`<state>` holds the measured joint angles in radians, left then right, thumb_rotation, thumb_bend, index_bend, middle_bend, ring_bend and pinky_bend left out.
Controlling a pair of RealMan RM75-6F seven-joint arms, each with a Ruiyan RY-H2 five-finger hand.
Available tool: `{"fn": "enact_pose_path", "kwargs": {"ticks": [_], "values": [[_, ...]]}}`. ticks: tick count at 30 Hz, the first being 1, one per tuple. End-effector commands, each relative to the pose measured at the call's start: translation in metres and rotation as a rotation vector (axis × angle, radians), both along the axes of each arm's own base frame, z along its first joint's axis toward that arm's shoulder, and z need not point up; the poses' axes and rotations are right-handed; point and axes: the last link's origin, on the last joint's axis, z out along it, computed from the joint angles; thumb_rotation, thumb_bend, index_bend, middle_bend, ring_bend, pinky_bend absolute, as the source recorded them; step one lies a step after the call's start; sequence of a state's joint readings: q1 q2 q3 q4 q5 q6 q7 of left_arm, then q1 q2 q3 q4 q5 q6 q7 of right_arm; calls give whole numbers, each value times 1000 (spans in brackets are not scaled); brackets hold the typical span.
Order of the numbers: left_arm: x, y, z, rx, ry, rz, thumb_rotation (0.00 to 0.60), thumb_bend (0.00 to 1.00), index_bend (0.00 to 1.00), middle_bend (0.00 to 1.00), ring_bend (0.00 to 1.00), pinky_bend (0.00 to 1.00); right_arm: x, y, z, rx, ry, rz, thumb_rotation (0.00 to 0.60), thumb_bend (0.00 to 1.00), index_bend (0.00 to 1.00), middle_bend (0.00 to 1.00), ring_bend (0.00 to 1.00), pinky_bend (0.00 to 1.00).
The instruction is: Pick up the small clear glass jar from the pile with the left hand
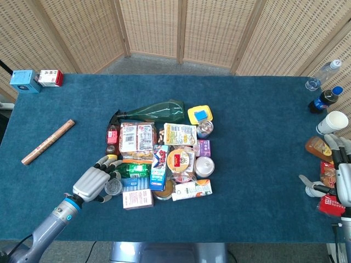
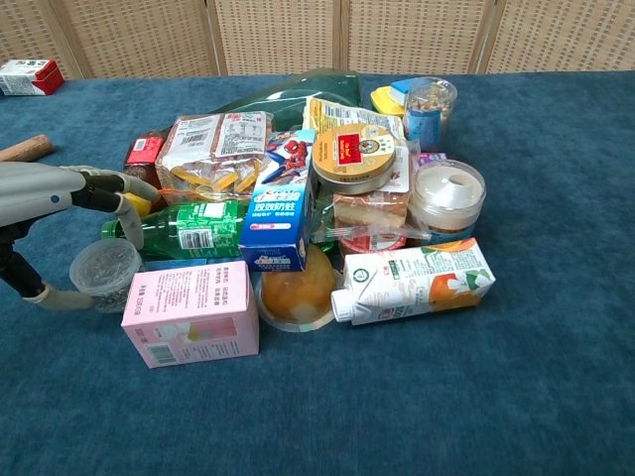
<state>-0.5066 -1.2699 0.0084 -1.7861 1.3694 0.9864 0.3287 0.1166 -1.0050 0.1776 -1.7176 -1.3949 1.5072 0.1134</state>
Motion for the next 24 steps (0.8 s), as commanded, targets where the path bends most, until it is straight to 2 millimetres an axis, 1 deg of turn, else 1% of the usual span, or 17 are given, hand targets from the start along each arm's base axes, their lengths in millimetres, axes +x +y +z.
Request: {"fn": "enact_pose_path", "kwargs": {"ticks": [1, 5, 7, 9, 12, 15, 22, 24], "values": [[-1, -1, 0, 2, 0, 1, 600, 276, 569, 120, 0, 0, 0, 1, 1, -7, -6, 3, 481, 113, 12, 95, 0, 0], [0, -1, 4, 15, -26, 8, 600, 276, 646, 157, 0, 0, 1, 3, 2, -11, -4, 5, 480, 111, 12, 94, 0, 0], [2, -1, 7, 17, -56, 19, 600, 276, 669, 171, 0, 0, 1, 4, 3, -12, -3, 5, 481, 111, 12, 94, 0, 0], [4, 0, 12, 18, -79, 25, 600, 276, 681, 176, 0, 0, 0, 4, 3, -12, -3, 5, 482, 112, 12, 94, 0, 0], [7, 2, 25, 39, -113, 30, 600, 275, 684, 180, 0, 0, 0, 4, 2, -9, -5, 7, 483, 111, 12, 95, 0, 0], [12, 5, 44, 78, -154, 30, 600, 275, 685, 181, 0, 0, 0, 5, 1, -8, -8, 10, 477, 111, 12, 94, 0, 0], [26, 21, 104, 206, -276, 32, 600, 276, 694, 181, 0, 0, 0, 1, -4, 3, -21, 11, 482, 111, 12, 94, 0, 0], [31, 26, 119, 236, -312, 27, 600, 275, 694, 181, 0, 0, 0, 0, -6, 7, -25, 12, 479, 112, 12, 94, 0, 0]]}}
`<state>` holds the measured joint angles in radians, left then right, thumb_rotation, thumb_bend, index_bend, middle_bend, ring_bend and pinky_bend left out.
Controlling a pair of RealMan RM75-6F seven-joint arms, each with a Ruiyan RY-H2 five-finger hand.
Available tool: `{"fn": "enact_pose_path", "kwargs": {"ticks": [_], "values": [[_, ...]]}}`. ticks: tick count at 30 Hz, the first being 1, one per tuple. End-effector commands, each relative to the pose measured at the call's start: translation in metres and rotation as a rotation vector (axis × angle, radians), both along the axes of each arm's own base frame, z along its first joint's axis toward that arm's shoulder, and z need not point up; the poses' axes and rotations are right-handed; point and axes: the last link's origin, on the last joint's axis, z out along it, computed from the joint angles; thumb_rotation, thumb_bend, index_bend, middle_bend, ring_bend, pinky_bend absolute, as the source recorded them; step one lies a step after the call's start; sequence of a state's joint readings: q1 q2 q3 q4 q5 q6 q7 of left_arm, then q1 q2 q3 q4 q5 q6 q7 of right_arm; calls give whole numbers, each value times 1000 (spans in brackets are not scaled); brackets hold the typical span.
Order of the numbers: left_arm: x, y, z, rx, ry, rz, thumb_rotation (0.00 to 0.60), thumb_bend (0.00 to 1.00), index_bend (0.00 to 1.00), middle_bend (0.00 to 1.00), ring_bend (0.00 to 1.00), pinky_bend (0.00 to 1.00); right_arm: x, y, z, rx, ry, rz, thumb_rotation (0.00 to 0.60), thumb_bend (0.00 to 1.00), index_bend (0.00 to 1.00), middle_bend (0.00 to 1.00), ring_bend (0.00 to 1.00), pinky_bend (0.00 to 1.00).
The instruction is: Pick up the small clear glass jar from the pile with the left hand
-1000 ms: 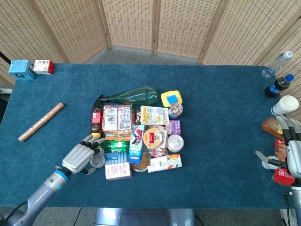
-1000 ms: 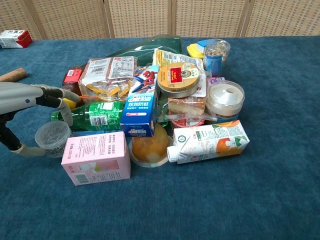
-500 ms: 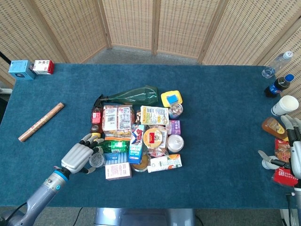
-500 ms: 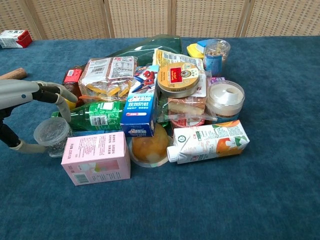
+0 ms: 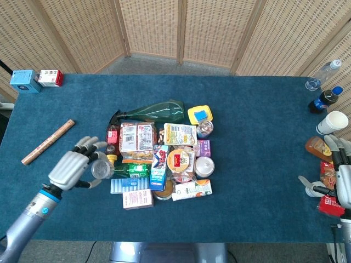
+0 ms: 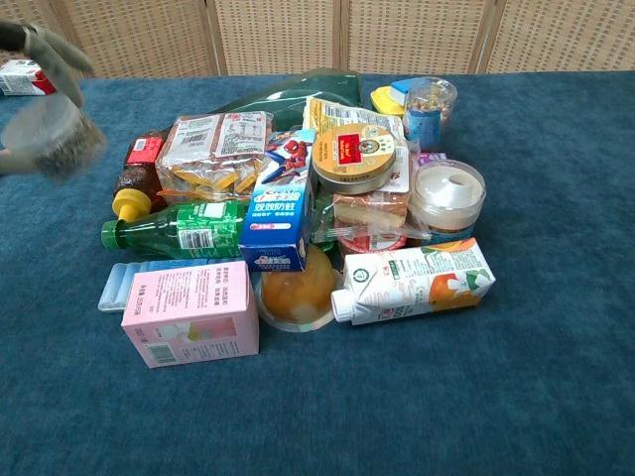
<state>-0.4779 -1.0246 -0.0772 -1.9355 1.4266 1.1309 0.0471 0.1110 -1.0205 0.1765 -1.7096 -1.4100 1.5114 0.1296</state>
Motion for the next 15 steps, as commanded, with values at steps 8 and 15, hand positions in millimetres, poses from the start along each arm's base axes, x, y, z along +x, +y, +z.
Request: {"fn": "enact_pose_path", "kwargs": {"ticks": [8, 15], "values": [[35, 25, 70, 176, -156, -66, 600, 276, 694, 181, 0, 0, 1, -5, -9, 15, -4, 7, 479, 113, 12, 94, 0, 0], [41, 28, 80, 198, -190, -77, 600, 275, 688, 182, 0, 0, -1, -5, -7, 10, -4, -6, 480, 111, 12, 94, 0, 0]]}}
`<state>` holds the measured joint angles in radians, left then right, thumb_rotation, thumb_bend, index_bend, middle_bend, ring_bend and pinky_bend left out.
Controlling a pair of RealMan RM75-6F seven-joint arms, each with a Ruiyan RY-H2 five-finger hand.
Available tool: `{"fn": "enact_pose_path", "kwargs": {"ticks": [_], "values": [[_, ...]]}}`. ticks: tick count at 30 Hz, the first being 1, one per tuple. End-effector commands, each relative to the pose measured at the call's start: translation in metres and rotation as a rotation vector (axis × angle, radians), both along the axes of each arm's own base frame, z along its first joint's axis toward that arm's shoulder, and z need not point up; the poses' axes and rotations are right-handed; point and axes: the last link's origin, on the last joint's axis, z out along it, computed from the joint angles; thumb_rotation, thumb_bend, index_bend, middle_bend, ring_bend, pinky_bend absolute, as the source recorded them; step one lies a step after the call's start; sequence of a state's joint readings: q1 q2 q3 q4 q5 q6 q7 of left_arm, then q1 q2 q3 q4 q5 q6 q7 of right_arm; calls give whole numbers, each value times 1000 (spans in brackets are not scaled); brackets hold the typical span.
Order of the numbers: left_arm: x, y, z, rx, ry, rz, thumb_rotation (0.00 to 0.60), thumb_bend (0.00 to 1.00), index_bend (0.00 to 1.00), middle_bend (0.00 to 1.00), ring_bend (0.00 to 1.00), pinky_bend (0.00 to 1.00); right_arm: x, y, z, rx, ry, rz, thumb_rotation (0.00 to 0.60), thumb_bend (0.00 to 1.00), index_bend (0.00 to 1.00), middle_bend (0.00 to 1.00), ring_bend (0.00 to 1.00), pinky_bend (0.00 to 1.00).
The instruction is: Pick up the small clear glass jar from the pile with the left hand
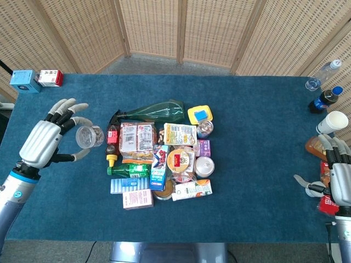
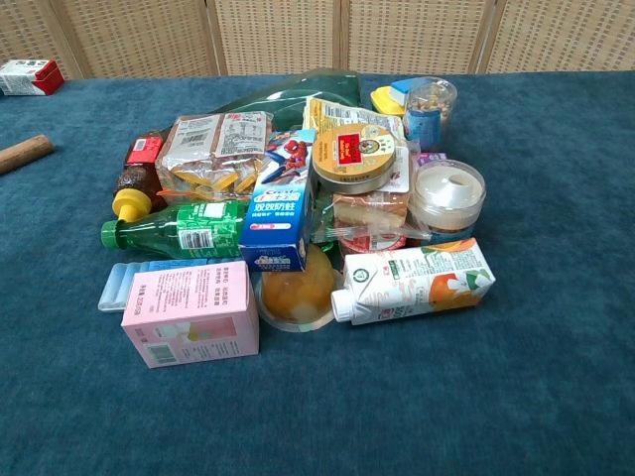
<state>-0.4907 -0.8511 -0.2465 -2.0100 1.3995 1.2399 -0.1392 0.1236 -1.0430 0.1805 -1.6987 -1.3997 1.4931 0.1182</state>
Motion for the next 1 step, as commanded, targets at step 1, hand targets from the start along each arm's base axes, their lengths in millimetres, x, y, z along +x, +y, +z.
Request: {"fn": "enact_pose_path", "kwargs": {"ticks": [1], "values": [[0, 0, 1, -2, 1, 4, 600, 274, 688, 182, 0, 0, -1, 0, 0, 0, 0, -3, 478, 111, 13, 94, 0, 0]]}}
